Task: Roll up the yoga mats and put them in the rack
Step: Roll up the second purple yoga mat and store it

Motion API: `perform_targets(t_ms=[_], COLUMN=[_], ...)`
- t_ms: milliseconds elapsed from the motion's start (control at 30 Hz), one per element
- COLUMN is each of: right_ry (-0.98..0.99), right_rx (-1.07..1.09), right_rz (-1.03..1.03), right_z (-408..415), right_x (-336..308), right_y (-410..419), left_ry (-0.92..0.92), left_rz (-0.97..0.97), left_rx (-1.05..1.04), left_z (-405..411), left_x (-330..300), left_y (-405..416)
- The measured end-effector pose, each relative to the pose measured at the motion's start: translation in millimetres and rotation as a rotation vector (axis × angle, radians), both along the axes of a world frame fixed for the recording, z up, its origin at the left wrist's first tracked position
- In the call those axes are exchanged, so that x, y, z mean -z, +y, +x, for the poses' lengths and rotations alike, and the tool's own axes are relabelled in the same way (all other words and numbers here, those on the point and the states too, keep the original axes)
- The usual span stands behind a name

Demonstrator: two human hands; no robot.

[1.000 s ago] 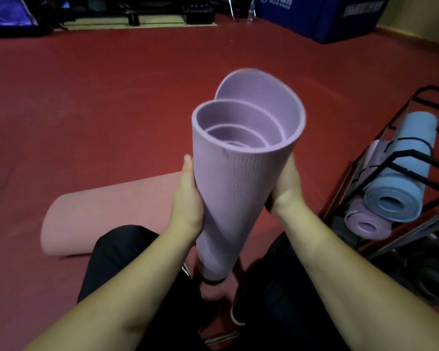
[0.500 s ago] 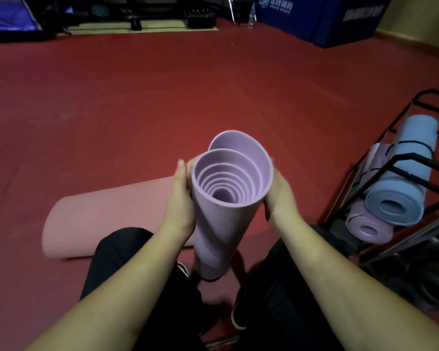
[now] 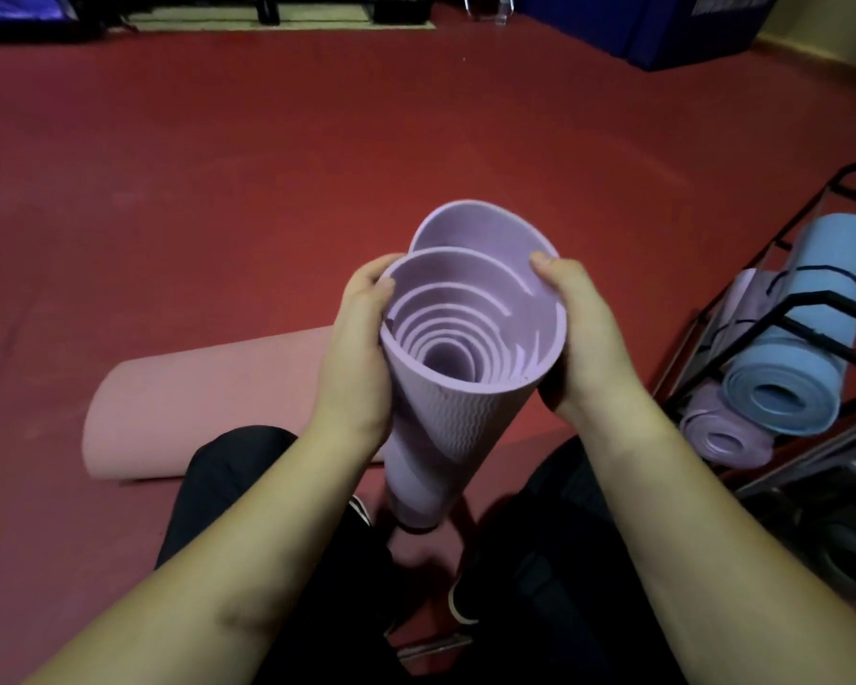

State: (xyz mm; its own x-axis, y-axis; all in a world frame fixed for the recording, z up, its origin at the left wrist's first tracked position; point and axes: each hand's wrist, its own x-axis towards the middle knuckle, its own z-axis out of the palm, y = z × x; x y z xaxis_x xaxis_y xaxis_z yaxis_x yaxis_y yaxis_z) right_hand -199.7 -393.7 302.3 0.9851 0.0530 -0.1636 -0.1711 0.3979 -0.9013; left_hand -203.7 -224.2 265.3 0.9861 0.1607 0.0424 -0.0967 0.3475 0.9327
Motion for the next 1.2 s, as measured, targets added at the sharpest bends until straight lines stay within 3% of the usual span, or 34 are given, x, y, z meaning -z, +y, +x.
perform_targets(t_ms=[233, 467, 633, 767, 967, 1200], right_ry=[0.201, 0.097, 0.208, 0.161, 0.061, 0.123], right_rx=[-0.043, -0.1, -0.13, -0.176, -0.187, -0.138], right_rz=[-0.152, -0.071, -0.158, -0.171, -0.121, -0.166], right_z=[5, 9, -6, 9, 25, 31], right_x=[57, 43, 89, 91, 67, 106], right_y=[8, -8, -1, -7, -14, -19], left_ry=[0.11, 0.007, 0.172, 0.23, 0.192, 0.216], left_rz=[0.132, 0.076, 0.112, 0.129, 0.101, 0.158], left_rx=[0.037, 0.063, 0.11, 0.152, 0.18, 0.157], left_z=[-16, -14, -34, -18, -2, 5], left_x=[44, 34, 79, 74, 56, 75], left_y=[-5, -1, -1, 4, -1, -8])
